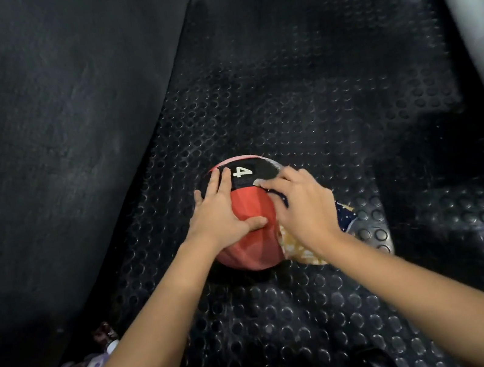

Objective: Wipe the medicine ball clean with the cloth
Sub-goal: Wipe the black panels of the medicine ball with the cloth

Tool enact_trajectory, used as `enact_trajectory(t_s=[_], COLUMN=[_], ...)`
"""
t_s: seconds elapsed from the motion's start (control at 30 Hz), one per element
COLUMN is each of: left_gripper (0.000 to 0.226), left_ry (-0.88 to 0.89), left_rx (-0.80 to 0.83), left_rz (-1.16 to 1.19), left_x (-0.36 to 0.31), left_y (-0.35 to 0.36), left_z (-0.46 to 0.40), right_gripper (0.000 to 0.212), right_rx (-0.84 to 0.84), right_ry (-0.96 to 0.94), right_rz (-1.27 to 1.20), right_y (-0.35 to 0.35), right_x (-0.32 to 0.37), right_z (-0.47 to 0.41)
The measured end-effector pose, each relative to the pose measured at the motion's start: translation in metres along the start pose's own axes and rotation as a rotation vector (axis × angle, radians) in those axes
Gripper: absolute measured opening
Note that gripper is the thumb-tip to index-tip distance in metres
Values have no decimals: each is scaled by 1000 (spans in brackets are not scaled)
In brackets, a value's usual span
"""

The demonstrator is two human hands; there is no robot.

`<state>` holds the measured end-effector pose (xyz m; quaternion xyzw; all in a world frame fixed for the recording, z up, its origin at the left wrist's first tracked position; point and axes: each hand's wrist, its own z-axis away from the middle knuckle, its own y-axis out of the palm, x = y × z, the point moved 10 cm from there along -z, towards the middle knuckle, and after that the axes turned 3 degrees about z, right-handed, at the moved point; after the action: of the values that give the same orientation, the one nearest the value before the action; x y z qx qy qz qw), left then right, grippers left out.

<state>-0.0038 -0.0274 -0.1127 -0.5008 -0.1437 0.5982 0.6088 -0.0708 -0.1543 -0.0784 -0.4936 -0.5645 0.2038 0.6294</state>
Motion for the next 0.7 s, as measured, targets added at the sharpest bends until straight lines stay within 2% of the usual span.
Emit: enact_trajectory(t_s=[0.03,0.13,0.17,0.3,0.43,0.6,0.7], left_gripper=[119,119,119,119,119,115,103], left_ry=[-1,-10,-16,-33,-4,64,63], left_rx=[0,-5,-8,-9,16,124,85], left_rz=[1,-7,-7,28,72,112,123], left_x=[0,-3,-5,-1,1,25,27], left_y=[0,3,3,2,-2,-27,-35], left_z=[1,4,3,0,0,-18,-17], right_gripper=[22,23,23,24,23,19,19], right_rx=[10,19,13,12,49,70,40], right_ry=[-1,210,213,17,255,314,399], right_rz=[8,8,10,8,-23,-236,-281], right_y=[0,-2,-3,-3,1,16,20], right_x=[-5,-39,-37,-6,-46,-46,-58], right_z=[-1,-18,-17,4,-11,4,10])
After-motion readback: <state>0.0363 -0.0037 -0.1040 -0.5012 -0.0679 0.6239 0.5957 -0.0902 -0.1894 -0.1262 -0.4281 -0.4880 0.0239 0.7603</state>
